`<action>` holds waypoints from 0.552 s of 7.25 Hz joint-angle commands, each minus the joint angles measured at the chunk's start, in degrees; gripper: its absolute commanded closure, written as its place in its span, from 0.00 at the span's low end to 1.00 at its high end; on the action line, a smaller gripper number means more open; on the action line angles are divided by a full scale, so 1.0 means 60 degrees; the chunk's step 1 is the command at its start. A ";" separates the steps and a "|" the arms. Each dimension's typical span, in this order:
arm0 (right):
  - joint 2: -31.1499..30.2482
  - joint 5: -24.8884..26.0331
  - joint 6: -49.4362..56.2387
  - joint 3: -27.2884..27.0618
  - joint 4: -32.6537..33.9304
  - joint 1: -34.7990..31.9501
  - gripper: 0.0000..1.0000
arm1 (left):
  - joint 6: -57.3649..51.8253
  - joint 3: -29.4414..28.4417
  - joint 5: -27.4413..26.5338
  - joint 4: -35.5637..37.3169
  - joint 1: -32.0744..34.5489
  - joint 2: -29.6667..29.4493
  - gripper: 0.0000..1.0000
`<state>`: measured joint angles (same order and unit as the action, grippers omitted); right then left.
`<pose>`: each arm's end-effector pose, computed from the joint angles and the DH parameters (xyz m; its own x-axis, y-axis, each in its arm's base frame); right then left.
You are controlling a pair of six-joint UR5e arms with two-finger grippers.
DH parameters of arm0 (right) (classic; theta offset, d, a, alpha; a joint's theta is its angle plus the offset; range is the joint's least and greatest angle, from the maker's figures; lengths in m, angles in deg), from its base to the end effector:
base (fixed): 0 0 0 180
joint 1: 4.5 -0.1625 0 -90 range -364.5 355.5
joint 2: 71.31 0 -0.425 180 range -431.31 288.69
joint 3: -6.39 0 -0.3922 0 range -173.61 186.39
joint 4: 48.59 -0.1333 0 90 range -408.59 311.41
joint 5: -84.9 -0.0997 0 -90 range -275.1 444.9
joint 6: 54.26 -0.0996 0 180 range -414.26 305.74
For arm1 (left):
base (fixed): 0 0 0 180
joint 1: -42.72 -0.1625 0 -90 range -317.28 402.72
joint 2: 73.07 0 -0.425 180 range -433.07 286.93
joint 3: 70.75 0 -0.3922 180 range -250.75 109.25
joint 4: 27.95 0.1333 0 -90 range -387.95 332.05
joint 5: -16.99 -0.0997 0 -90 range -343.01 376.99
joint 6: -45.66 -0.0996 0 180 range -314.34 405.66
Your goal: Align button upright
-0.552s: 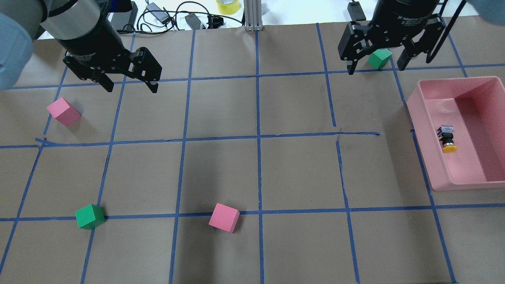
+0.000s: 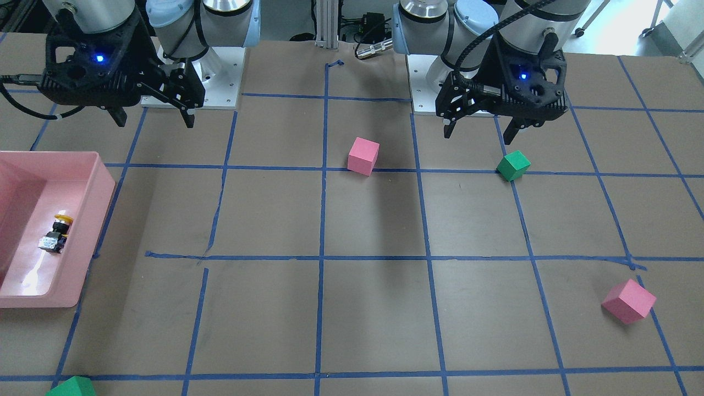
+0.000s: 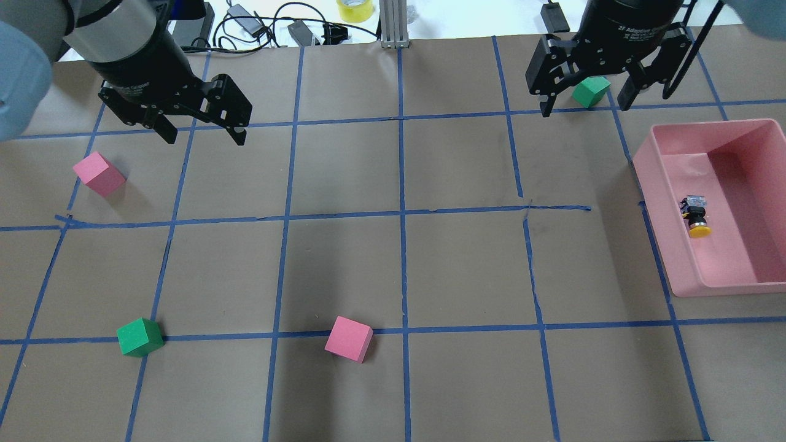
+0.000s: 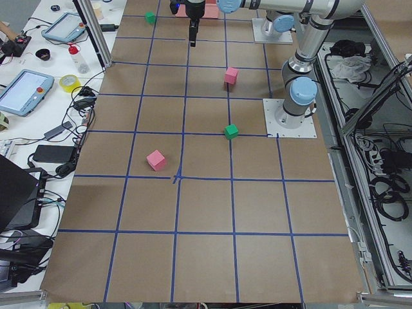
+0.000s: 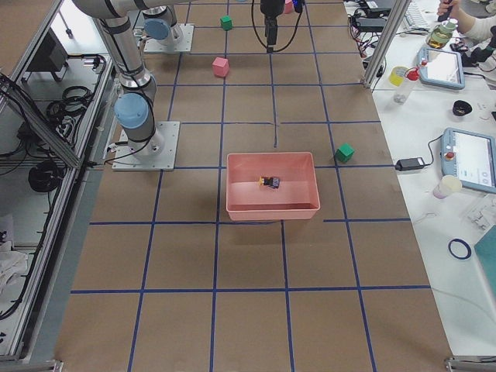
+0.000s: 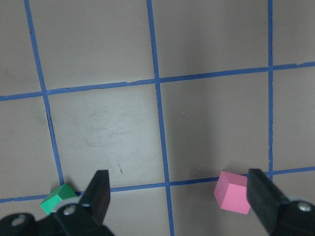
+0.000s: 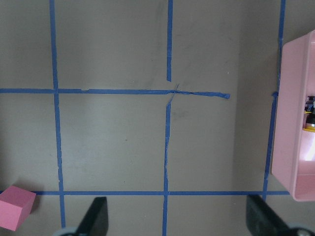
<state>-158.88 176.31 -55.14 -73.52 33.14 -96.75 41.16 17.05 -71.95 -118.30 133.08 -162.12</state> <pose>0.1506 -0.4998 0.5388 -0.9994 -0.0242 0.0248 -0.0239 0.9997 0.0103 -0.1382 -0.4881 0.5144 -0.9962 0.0855 0.0146 0.0847 0.9951 -0.0501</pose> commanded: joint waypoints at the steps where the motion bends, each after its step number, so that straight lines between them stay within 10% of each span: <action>1: 0.0005 0.0000 0.0000 -0.0041 0.0000 -0.0006 0.00 | -0.0011 0.0001 0.0000 -0.0001 -0.0001 0.0002 0.00; 4: -0.0009 0.0044 -0.0015 -0.0041 0.0014 0.0009 0.00 | -0.0011 0.0030 0.0000 -0.0001 -0.0001 0.0017 0.00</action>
<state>-158.92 176.46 -55.20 -73.73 33.18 -96.71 41.09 17.12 -71.95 -118.34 133.07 -162.07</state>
